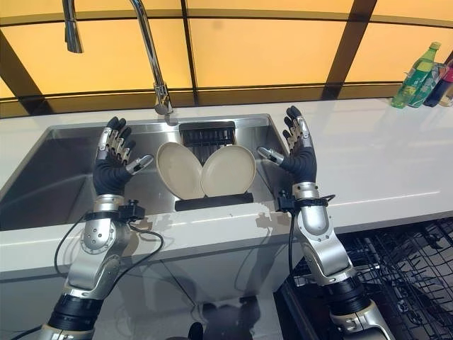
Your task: Pick up plates and place into dishwasher.
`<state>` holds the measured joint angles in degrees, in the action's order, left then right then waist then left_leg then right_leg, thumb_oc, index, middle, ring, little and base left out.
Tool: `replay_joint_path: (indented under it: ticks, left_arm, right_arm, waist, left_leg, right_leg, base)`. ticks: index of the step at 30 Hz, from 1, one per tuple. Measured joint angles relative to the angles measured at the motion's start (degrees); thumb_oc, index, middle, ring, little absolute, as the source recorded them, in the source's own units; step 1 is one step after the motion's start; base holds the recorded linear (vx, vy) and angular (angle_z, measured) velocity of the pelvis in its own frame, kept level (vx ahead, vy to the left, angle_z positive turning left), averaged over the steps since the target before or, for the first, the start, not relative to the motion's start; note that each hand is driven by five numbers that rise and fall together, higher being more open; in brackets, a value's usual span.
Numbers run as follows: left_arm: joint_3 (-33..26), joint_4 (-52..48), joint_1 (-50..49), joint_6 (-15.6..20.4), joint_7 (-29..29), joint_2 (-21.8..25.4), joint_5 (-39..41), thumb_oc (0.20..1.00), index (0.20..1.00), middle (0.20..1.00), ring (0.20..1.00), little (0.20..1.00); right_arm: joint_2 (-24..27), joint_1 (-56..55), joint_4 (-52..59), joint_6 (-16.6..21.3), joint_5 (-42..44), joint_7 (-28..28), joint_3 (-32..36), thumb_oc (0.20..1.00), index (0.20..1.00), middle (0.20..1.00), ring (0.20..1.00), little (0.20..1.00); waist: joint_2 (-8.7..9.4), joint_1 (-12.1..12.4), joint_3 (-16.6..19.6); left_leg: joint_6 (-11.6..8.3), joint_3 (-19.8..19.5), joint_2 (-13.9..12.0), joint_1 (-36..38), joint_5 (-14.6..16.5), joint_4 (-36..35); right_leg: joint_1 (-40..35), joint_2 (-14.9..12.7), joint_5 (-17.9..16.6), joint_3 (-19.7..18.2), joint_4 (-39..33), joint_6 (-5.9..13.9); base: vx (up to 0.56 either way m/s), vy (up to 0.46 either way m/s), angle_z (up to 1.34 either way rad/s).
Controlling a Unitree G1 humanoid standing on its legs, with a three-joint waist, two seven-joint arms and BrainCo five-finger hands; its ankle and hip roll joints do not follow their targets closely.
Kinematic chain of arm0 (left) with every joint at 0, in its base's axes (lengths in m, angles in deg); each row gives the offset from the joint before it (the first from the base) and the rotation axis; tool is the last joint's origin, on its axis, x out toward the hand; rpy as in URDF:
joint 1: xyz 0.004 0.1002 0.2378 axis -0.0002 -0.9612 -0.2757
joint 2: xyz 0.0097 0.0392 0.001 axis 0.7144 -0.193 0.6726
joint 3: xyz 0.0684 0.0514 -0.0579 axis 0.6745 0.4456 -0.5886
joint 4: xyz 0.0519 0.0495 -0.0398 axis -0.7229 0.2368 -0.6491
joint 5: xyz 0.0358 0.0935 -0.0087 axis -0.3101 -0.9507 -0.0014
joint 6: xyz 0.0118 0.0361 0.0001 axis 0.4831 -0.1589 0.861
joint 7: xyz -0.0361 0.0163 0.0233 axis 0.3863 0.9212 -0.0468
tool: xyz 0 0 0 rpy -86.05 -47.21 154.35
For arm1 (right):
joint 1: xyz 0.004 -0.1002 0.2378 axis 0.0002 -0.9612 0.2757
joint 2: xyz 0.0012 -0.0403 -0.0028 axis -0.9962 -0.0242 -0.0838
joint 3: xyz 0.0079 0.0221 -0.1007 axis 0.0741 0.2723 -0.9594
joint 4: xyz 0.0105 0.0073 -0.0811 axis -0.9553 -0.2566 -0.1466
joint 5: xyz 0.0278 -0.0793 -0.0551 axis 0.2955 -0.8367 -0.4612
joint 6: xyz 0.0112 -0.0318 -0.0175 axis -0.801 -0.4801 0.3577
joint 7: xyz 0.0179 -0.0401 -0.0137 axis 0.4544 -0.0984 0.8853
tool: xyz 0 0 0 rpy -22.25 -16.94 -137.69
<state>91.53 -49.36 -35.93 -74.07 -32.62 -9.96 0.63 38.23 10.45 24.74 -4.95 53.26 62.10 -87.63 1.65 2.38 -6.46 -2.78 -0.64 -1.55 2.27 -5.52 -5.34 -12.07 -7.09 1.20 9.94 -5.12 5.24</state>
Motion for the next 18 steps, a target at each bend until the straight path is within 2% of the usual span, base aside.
replay_joint_path:
  ticks: [7,12,18]
  left_arm:
    - [-1.10,0.00,0.01,0.10,0.02,0.85,-3.04,1.000,1.000,1.000,1.000,1.000]
    - [-1.43,0.13,0.21,0.34,-0.22,7.43,-11.30,1.000,1.000,1.000,1.000,1.000]
    - [-4.74,4.71,2.02,3.18,-3.24,14.16,-20.01,1.000,1.000,1.000,1.000,1.000]
  right_arm:
    - [0.02,0.00,0.00,0.00,0.01,0.32,0.00,1.000,1.000,1.000,1.000,1.000]
    - [0.50,0.00,0.00,0.00,1.36,0.94,0.01,1.000,1.000,1.000,1.000,1.000]
    - [1.10,0.00,-0.09,-0.01,2.31,1.49,0.17,1.000,1.000,1.000,1.000,1.000]
  waist:
    - [-0.23,-0.07,0.14]
    - [-0.47,-0.09,0.30]
    - [-1.25,-0.22,0.88]
  left_leg:
    - [0.01,0.01,-0.02,0.00,0.00,0.00]
    - [-0.02,0.06,0.02,0.03,0.04,-0.02]
    - [0.00,0.57,-0.01,0.11,0.05,-0.02]
  right_leg:
    - [0.00,0.00,0.00,0.00,0.00,0.00]
    - [-0.03,-0.05,0.00,-0.02,0.00,0.00]
    - [-0.18,-0.15,0.00,-0.02,0.00,0.00]
  base:
    - [0.00,0.000,0.00]
    - [0.04,0.041,0.00]
    - [0.06,0.063,0.01]
